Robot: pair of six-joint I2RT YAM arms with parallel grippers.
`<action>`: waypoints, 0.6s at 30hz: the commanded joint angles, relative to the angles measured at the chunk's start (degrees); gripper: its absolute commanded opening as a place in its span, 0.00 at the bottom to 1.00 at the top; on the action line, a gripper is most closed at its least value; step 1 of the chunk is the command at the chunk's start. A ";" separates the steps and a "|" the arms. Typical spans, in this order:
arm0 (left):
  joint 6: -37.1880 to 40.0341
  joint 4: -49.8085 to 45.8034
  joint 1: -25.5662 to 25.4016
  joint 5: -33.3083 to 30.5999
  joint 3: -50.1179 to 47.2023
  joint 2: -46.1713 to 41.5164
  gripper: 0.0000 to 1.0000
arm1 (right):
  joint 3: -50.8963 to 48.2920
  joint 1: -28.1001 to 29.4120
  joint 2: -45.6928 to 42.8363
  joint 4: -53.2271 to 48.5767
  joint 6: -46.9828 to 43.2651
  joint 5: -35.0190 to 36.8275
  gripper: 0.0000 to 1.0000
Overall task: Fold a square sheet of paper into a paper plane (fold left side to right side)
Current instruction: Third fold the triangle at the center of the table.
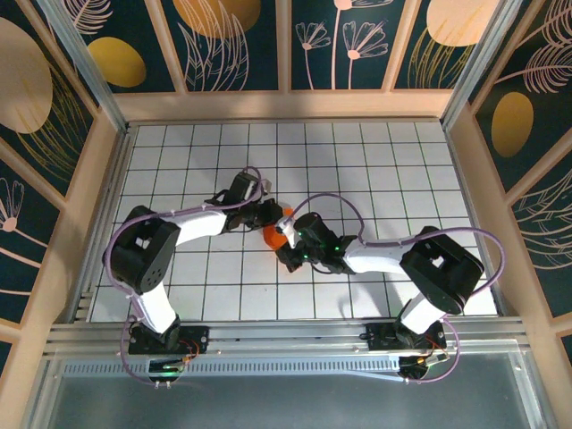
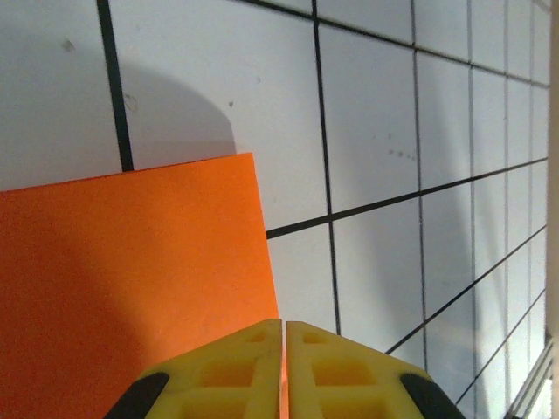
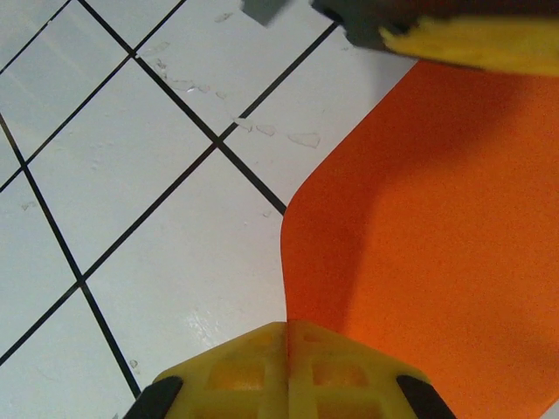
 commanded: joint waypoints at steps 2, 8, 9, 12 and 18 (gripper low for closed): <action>2.09 -2.88 -0.61 0.39 2.29 3.26 0.08 | -1.84 -0.88 0.67 2.65 2.29 -2.37 0.00; 3.42 -4.13 -0.75 -1.28 2.21 5.66 0.04 | -3.31 -1.91 0.95 4.62 3.87 -4.74 0.00; 3.56 -4.32 -0.68 -1.67 2.23 6.01 0.03 | -3.34 -2.12 1.04 4.81 4.23 -5.20 0.00; 4.12 -4.68 -0.84 -2.60 2.12 6.62 0.01 | -3.34 -2.87 1.25 4.99 5.03 -6.24 0.00; 5.53 -5.87 -0.94 -4.73 2.05 7.82 0.00 | -2.74 -5.33 1.48 2.87 6.38 -6.35 0.00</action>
